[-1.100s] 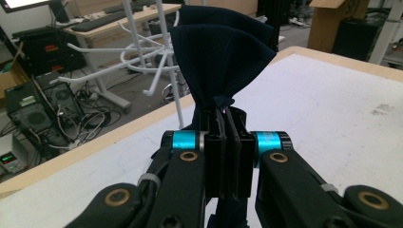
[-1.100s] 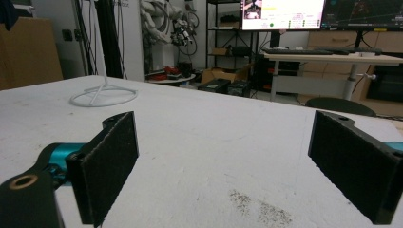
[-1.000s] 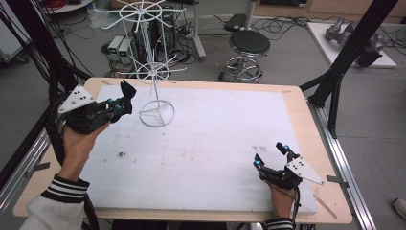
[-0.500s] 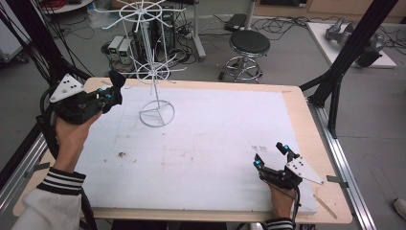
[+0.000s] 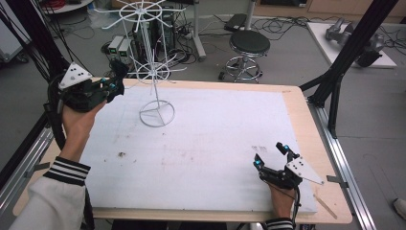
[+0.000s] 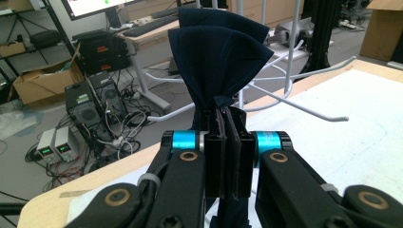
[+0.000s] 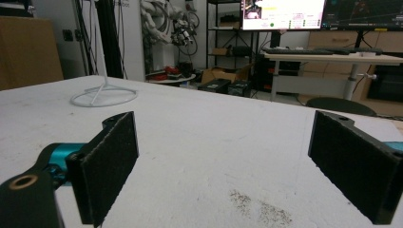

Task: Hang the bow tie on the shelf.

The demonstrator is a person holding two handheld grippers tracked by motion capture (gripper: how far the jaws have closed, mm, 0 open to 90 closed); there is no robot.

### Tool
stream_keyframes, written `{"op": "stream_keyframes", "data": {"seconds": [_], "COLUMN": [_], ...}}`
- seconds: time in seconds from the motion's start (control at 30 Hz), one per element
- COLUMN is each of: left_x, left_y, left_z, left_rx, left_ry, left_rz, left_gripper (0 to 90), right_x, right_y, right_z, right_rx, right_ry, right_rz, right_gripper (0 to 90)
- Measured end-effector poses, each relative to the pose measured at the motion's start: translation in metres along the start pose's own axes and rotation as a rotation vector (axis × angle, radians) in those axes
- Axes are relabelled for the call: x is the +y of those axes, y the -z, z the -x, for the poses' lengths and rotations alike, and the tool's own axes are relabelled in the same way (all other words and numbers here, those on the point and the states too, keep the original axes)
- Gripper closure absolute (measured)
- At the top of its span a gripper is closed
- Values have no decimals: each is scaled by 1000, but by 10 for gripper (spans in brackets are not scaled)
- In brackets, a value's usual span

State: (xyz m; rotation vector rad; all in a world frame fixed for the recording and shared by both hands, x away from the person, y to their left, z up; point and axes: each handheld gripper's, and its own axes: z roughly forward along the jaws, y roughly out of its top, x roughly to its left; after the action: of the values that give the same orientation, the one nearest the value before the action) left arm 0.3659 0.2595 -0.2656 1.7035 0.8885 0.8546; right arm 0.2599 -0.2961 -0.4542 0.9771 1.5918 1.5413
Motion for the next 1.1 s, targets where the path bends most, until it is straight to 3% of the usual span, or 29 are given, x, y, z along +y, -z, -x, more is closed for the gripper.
{"op": "stream_keyframes", "data": {"seconds": [0.67, 1.1], "left_x": [7, 10], "left_y": [-15, -25], "left_z": [0, 8], "left_rx": [-34, -44], "left_ry": [8, -5], "left_rz": [-20, -43], "left_gripper": [863, 862], "right_x": [0, 0], "right_y": [0, 0], "right_z": [0, 0], "right_rx": [0, 0], "right_ry": [-1, 0], "right_rz": [1, 0], "right_gripper": [87, 86]}}
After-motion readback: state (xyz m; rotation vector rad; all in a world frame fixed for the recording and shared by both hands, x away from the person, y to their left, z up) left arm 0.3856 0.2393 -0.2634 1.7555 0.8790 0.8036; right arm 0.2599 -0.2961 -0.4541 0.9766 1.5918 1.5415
